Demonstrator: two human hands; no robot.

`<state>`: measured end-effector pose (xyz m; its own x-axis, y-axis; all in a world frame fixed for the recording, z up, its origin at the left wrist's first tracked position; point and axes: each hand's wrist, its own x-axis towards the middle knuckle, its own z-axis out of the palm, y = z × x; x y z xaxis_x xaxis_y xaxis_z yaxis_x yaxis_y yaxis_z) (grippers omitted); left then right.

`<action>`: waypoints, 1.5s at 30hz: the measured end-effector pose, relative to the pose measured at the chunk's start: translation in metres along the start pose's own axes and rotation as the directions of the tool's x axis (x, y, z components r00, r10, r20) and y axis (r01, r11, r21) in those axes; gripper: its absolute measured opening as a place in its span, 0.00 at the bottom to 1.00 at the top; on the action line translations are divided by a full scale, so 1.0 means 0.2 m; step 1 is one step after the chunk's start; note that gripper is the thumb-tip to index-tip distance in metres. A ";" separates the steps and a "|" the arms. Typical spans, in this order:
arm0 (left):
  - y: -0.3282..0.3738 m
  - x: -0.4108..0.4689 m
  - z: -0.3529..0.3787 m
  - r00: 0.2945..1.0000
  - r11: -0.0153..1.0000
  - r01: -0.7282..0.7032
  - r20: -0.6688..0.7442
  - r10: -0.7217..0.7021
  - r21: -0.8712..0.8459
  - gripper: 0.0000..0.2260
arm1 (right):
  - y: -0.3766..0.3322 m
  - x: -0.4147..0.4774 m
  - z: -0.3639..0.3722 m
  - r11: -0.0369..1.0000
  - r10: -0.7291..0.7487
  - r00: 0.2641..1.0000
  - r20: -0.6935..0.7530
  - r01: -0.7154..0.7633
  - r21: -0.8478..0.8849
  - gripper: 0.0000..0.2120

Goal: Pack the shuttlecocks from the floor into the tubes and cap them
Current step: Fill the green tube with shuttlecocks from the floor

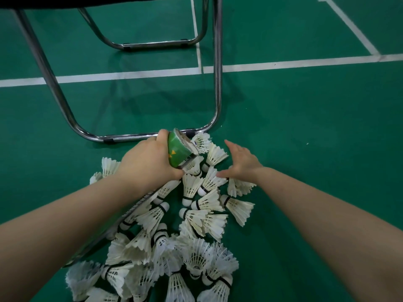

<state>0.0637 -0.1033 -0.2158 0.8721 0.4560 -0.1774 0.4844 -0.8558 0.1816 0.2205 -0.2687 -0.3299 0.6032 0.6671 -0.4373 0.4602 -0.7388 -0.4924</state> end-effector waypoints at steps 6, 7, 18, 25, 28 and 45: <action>-0.02 0.03 -0.02 1.000 1.000 0.009 -0.006 -0.009 -0.009 0.34 | -0.02 0.03 0.01 0.973 -0.001 0.999 0.034 -0.007 0.230 0.18; -0.02 0.04 -0.02 1.000 1.000 0.011 -0.008 -0.011 -0.010 0.34 | -0.03 0.03 0.02 0.969 -0.011 1.000 0.017 0.007 0.247 0.10; -0.12 0.06 -0.06 0.997 0.996 0.080 -0.013 -0.081 -0.043 0.32 | -0.16 0.18 -0.07 0.985 0.175 0.951 -0.254 -0.167 0.051 0.11; -0.16 0.08 -0.07 0.997 0.996 0.075 -0.015 -0.075 -0.041 0.29 | -0.24 0.32 -0.03 0.955 0.136 0.989 -0.060 -0.114 0.272 0.23; -0.17 0.09 -0.07 0.997 0.997 0.072 -0.014 -0.073 -0.038 0.29 | -0.26 0.31 -0.03 0.964 0.086 0.996 -0.002 -0.082 0.252 0.24; -0.07 -0.08 -0.08 0.999 0.998 0.003 -0.036 -0.005 -0.057 0.28 | -0.64 -0.38 -0.23 0.736 -0.151 0.865 -0.478 0.421 0.530 0.12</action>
<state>0.0432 -0.0949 -0.1994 0.8718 0.4686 -0.1430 0.4899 -0.8391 0.2364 0.1454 -0.2292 -0.1997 0.7635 0.6434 0.0554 0.2477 -0.2125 -0.9453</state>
